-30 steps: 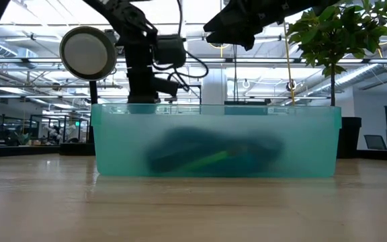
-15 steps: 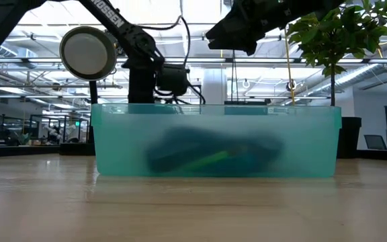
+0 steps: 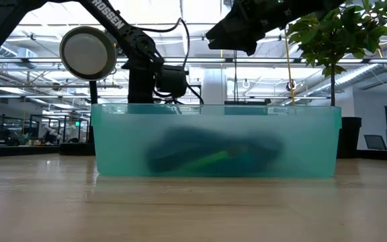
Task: Pick and place rubber bands into bin
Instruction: Put the blue rubber band into the green bin
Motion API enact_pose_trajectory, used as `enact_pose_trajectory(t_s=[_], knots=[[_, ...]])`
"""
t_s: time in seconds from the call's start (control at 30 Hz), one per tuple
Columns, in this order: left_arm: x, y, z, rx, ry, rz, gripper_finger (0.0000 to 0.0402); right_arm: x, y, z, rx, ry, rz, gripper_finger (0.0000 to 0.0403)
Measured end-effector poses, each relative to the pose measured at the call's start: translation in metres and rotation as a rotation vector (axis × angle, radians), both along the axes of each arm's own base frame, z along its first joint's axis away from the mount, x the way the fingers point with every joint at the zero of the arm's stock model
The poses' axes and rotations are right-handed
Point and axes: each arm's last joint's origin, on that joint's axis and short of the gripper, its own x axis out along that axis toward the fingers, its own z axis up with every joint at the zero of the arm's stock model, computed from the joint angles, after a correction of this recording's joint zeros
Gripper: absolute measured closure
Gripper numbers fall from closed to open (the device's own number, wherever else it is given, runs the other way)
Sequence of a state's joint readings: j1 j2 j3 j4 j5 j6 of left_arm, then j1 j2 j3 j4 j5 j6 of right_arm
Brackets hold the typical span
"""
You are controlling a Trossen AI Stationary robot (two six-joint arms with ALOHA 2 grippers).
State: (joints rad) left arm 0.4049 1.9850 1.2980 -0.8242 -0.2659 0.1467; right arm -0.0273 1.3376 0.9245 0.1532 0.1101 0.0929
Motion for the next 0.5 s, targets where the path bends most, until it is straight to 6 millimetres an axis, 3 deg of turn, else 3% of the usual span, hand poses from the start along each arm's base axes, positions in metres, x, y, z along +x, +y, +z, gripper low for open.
enact_pose_trajectory(t_s=[0.43, 0.5], knots=[[-0.0014, 0.0046, -0.0015, -0.048, -0.036, 0.044, 0.0383, 0.0, 0.0, 0.0, 0.0, 0.0, 0.001, 0.0222], [-0.0016, 0.0053, -0.0015, -0.049, -0.039, 0.048, 0.0394, 0.0, 0.0, 0.0, 0.0, 0.0, 0.001, 0.0222]])
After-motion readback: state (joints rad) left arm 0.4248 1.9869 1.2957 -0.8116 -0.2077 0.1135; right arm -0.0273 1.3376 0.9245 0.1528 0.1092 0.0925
